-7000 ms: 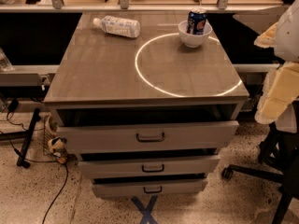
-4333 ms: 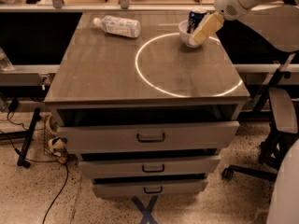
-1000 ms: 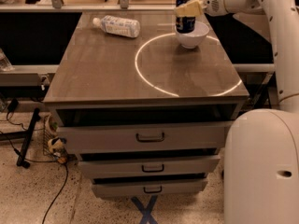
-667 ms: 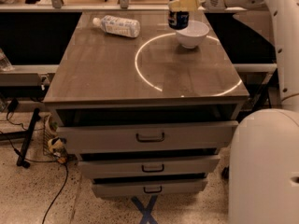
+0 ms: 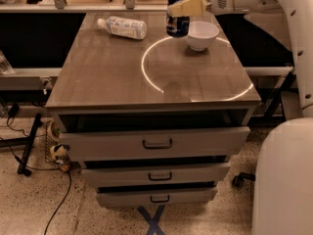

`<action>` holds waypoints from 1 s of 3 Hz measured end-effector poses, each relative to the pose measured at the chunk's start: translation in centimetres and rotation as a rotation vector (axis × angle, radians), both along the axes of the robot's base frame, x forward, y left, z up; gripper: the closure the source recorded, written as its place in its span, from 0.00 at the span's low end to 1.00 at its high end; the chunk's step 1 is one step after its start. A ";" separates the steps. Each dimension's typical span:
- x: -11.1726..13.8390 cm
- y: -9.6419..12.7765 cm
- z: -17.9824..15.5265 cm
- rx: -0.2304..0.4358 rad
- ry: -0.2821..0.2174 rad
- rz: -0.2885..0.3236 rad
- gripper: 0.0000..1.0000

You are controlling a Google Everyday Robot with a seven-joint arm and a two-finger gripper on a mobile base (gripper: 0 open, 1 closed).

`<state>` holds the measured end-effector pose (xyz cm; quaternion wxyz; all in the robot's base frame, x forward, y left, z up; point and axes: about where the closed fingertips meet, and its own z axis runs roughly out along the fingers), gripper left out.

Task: Pick pepsi can from white bowl and place on counter

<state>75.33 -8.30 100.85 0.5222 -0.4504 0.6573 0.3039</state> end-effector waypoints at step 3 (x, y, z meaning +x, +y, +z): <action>-1.9 4.5 -7.2 0.009 -0.025 0.162 0.84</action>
Offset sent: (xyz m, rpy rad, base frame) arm -0.0299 0.0526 -0.1007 0.0169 -0.0696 0.1988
